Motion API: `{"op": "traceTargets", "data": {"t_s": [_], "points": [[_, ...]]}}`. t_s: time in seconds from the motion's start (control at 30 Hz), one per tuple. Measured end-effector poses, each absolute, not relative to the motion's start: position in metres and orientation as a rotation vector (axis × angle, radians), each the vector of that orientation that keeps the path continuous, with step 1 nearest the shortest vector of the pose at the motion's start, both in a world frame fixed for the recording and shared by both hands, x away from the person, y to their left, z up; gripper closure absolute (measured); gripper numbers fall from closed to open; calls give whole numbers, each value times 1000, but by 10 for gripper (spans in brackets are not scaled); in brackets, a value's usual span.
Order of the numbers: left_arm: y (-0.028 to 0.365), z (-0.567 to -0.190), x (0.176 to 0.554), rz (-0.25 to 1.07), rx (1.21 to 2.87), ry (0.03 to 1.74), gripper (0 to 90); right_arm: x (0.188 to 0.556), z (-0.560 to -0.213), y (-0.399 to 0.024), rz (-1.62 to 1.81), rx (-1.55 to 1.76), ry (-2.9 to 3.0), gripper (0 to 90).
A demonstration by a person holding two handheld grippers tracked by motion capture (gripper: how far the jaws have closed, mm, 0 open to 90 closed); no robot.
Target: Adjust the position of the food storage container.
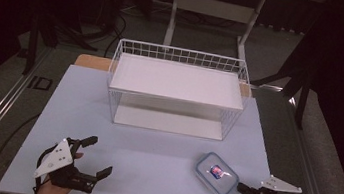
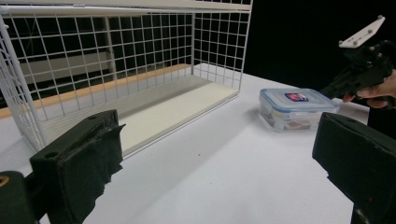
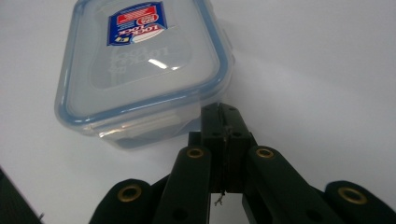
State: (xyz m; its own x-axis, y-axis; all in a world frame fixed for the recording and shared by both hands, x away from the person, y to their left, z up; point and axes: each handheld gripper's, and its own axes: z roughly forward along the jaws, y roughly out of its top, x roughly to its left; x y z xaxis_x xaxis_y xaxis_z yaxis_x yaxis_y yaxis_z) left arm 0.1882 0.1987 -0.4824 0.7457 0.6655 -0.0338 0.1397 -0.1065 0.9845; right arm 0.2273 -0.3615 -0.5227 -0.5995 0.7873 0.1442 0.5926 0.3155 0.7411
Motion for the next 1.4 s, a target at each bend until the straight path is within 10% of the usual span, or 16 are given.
{"op": "traceTargets", "data": {"t_s": [0.93,1.4], "points": [[197,-483,187,505,1658,645,24,314,-525,-283,1160,1170,2356,900],[198,-482,186,512,1663,649,24,281,-524,-291,1104,1231,2408,900]]}}
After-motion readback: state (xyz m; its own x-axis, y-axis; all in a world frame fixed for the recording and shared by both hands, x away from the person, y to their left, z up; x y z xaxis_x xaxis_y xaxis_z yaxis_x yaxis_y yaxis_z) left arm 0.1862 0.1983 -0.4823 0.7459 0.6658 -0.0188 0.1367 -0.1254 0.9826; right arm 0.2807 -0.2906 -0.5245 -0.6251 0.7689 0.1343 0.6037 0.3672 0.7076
